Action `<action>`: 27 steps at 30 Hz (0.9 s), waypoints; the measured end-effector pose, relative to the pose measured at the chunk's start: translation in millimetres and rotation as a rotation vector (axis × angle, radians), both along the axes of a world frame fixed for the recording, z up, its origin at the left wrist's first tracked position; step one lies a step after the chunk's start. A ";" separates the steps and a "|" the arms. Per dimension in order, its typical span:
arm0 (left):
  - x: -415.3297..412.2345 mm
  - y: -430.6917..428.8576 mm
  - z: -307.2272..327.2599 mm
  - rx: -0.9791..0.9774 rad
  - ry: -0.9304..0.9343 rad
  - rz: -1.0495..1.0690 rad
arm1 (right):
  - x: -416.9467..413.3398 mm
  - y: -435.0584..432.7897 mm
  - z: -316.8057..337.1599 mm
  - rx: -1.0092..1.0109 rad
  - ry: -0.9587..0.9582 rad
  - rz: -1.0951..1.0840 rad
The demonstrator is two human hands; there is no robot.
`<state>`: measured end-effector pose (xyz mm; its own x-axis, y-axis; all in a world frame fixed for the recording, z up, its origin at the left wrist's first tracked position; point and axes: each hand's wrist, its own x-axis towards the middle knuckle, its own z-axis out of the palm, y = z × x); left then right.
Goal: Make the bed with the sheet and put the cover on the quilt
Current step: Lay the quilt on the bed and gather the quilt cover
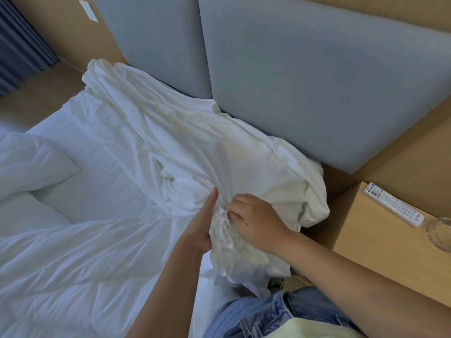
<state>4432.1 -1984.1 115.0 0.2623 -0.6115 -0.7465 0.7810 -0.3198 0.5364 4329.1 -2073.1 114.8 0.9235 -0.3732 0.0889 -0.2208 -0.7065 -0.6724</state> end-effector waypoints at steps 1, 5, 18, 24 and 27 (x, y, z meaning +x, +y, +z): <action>2.4 -2.8 1.3 -0.004 0.009 -0.001 | 0.7 4.7 1.5 -0.018 0.014 0.043; 8.2 -14.7 3.0 0.041 -0.061 -0.001 | 0.3 -0.8 1.9 0.010 0.005 0.016; 36.8 29.4 25.8 -0.361 0.081 -0.019 | 22.0 -29.8 -15.6 0.188 0.327 -0.025; 26.0 21.7 7.6 -0.007 -0.063 -0.024 | 27.5 -12.5 2.2 0.177 -0.171 -0.292; 23.6 9.3 10.9 -0.083 -0.034 0.037 | 28.3 16.2 17.1 0.111 -0.149 -0.033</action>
<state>4455.7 -1974.8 125.9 0.3101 -0.6603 -0.6840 0.7727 -0.2441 0.5859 4357.5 -2056.9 131.8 0.8902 -0.4182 0.1808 -0.1345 -0.6203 -0.7727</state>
